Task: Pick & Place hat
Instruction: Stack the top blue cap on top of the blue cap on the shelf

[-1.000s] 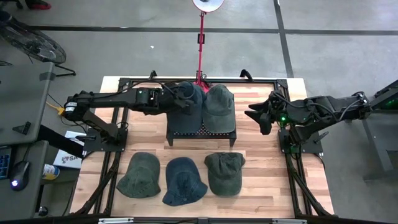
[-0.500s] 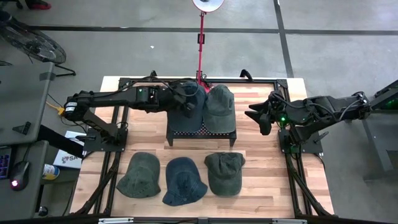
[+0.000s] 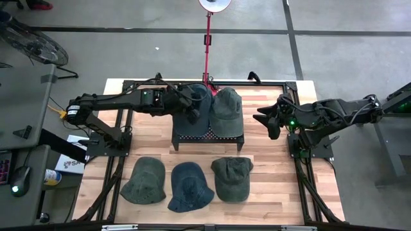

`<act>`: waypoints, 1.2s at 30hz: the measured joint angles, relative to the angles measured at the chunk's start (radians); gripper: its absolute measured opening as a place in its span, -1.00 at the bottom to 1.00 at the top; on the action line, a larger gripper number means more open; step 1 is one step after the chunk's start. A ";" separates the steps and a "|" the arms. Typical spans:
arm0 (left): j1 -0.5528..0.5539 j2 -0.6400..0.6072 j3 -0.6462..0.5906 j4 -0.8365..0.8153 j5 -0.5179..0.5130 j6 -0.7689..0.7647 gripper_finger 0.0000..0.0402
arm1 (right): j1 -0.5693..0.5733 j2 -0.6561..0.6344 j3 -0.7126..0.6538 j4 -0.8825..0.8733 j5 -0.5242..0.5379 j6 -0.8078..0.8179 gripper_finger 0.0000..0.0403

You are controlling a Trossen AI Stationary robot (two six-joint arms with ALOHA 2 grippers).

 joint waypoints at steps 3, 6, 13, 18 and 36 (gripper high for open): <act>0.006 0.000 0.000 0.001 -0.011 0.017 -0.24 | 0.000 0.000 0.000 0.000 0.000 0.000 -0.01; 0.028 0.000 0.000 0.000 0.021 0.017 -0.24 | 0.000 0.000 0.000 -0.001 -0.006 0.000 -0.01; 0.080 -0.001 0.001 -0.001 0.061 0.039 -0.24 | 0.000 0.000 0.000 -0.012 -0.024 0.000 -0.01; 0.086 -0.001 0.001 0.003 0.070 0.069 -0.24 | 0.000 0.000 0.000 -0.017 -0.028 0.000 -0.01; 0.091 -0.001 0.001 0.032 0.095 0.039 -0.24 | 0.000 0.000 0.000 -0.044 -0.069 0.005 -0.01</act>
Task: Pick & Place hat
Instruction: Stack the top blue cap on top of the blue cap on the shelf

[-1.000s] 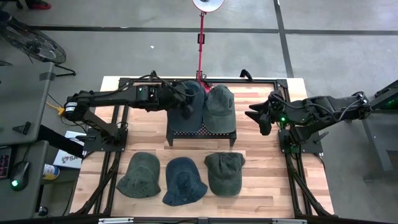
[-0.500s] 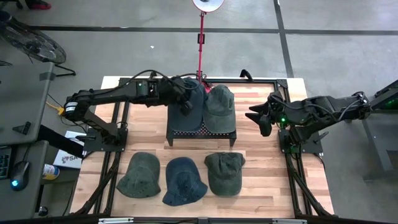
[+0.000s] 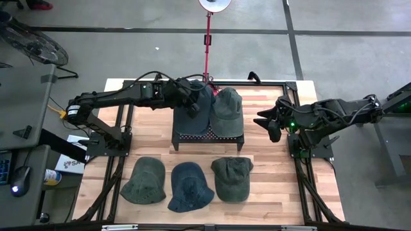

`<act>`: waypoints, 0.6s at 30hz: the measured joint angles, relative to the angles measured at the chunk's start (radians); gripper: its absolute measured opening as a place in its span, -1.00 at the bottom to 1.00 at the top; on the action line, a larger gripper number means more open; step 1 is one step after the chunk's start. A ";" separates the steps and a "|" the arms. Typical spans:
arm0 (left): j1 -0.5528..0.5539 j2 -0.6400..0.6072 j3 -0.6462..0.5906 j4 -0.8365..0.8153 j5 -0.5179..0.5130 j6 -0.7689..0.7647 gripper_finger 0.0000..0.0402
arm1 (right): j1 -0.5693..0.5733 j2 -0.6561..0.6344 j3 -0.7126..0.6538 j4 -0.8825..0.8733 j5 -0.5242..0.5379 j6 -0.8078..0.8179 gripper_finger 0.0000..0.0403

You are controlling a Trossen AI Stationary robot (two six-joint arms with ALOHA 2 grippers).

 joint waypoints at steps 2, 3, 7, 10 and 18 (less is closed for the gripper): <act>0.000 0.000 0.000 -0.007 0.001 -0.003 -0.24 | 0.000 0.000 0.000 0.000 -0.003 0.000 -0.01; 0.000 0.000 0.000 -0.012 0.006 -0.004 -0.24 | 0.000 0.000 0.000 0.000 -0.003 0.000 -0.01; 0.000 0.000 0.000 -0.050 0.041 -0.012 -0.16 | 0.000 0.000 0.000 0.000 -0.003 0.002 -0.01; 0.000 0.000 0.000 -0.077 0.054 -0.032 0.01 | 0.000 0.000 0.000 0.000 -0.003 0.002 -0.01; 0.000 -0.014 0.000 -0.098 0.072 -0.034 0.40 | 0.000 0.000 0.000 0.000 -0.004 -0.002 -0.01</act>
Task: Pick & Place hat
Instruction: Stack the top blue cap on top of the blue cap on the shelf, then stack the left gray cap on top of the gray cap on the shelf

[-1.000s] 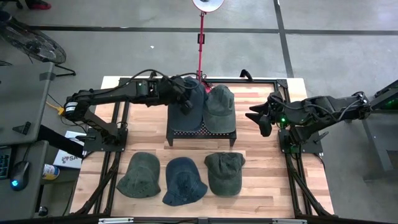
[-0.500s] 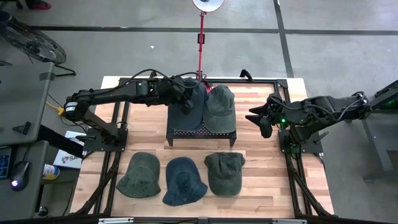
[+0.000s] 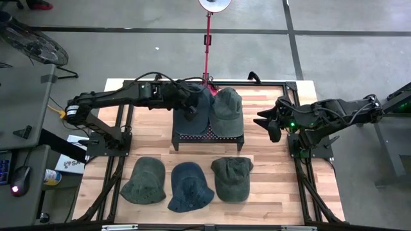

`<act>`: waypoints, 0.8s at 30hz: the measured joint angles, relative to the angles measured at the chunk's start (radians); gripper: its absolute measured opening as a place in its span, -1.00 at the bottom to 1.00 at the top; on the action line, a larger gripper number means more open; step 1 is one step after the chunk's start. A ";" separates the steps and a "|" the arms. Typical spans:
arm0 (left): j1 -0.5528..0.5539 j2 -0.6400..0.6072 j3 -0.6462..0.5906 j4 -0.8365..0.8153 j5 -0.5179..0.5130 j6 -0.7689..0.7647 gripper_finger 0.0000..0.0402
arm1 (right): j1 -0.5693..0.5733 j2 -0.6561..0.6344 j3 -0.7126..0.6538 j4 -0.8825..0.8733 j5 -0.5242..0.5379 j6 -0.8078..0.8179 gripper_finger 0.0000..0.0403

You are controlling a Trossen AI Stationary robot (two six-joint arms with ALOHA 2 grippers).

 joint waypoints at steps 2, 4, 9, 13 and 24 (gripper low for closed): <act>0.000 -0.005 0.000 -0.004 0.000 0.000 0.43 | 0.000 0.000 0.000 0.000 0.000 0.000 -0.01; 0.000 -0.005 0.000 -0.006 0.000 0.000 0.44 | 0.000 0.000 0.000 0.000 0.000 0.002 -0.01; 0.000 -0.015 0.001 -0.017 0.000 0.000 0.44 | 0.000 0.000 0.000 -0.002 -0.003 0.001 -0.01; 0.000 -0.017 0.001 -0.034 0.000 0.000 0.44 | 0.000 0.000 0.000 -0.003 -0.009 0.003 -0.01; 0.000 -0.017 0.036 -0.093 -0.008 -0.022 0.44 | 0.000 0.000 0.000 -0.003 -0.013 0.004 -0.01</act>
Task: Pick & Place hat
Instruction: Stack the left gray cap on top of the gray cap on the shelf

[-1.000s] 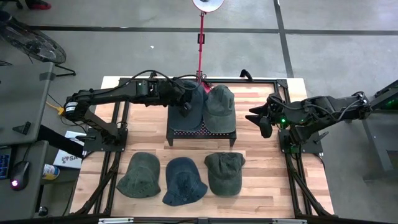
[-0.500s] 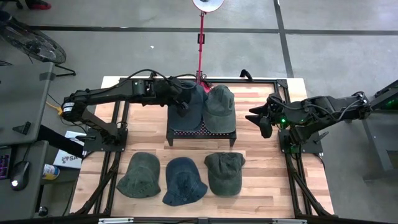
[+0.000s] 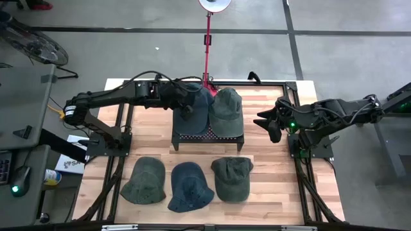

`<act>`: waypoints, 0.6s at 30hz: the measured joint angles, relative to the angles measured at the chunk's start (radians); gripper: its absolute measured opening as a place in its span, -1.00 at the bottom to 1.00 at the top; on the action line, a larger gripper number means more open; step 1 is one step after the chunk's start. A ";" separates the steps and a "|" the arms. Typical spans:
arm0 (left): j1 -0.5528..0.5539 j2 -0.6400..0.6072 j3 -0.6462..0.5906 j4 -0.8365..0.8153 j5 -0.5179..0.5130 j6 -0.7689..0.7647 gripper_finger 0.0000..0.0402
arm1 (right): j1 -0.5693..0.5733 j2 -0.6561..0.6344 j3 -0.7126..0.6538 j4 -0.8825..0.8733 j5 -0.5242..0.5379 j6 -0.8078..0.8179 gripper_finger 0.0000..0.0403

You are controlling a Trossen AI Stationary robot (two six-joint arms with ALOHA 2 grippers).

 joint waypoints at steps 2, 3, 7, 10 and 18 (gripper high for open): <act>0.000 -0.001 0.009 -0.006 -0.008 0.002 0.44 | 0.000 0.000 0.000 0.000 0.000 0.000 -0.01; 0.000 -0.001 0.013 -0.015 -0.016 0.005 0.44 | 0.000 0.000 0.000 0.000 0.000 0.000 -0.01; 0.000 -0.001 0.013 -0.019 -0.023 0.008 0.44 | 0.000 0.000 0.000 0.000 0.000 -0.002 -0.01; 0.000 -0.001 0.013 -0.018 -0.027 0.009 0.44 | 0.000 0.000 0.000 0.000 0.000 -0.003 -0.01; 0.000 0.000 0.030 -0.028 -0.026 0.012 0.44 | -0.001 0.000 0.000 -0.001 -0.001 -0.003 -0.01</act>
